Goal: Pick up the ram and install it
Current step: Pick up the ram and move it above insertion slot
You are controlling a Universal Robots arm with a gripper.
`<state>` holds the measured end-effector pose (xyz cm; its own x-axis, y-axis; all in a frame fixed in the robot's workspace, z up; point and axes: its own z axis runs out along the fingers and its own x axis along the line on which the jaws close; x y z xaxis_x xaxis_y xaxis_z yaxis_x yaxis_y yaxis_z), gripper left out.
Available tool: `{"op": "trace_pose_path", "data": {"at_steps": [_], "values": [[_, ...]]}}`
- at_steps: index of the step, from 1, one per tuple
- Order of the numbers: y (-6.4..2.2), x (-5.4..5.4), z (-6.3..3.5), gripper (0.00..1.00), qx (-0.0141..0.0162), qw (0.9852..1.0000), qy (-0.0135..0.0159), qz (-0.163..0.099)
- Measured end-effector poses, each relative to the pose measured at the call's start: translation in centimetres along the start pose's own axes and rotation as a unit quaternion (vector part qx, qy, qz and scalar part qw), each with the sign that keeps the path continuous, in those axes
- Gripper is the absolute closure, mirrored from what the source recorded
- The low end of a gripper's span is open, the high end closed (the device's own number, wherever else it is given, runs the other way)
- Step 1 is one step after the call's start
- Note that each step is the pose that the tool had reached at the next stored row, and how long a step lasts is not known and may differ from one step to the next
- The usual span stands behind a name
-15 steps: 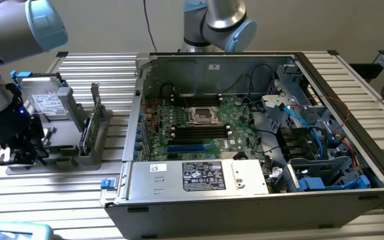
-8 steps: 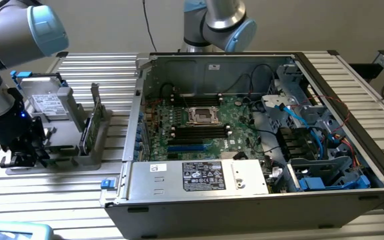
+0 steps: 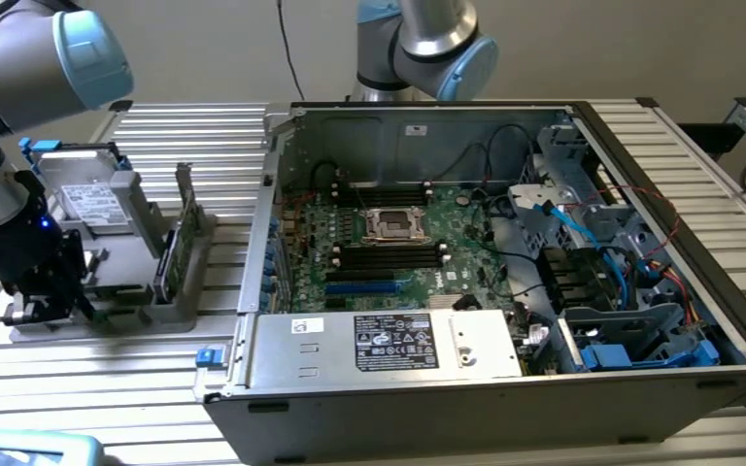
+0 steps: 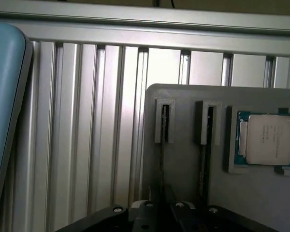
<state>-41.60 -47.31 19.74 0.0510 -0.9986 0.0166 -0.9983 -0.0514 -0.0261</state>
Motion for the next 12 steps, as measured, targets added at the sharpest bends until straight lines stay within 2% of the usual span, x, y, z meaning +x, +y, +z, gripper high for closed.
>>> {"op": "trace_pose_path", "data": {"at_steps": [1,6,12], "values": [[0.00,0.0,0.00,0.87,0.0000,1.0000,0.0000,0.000],[0.00,0.0,-0.32,0.87,0.0000,1.0000,-0.0001,0.000],[0.00,0.0,-2.65,0.87,-0.0007,1.0000,0.0001,0.001]]}}
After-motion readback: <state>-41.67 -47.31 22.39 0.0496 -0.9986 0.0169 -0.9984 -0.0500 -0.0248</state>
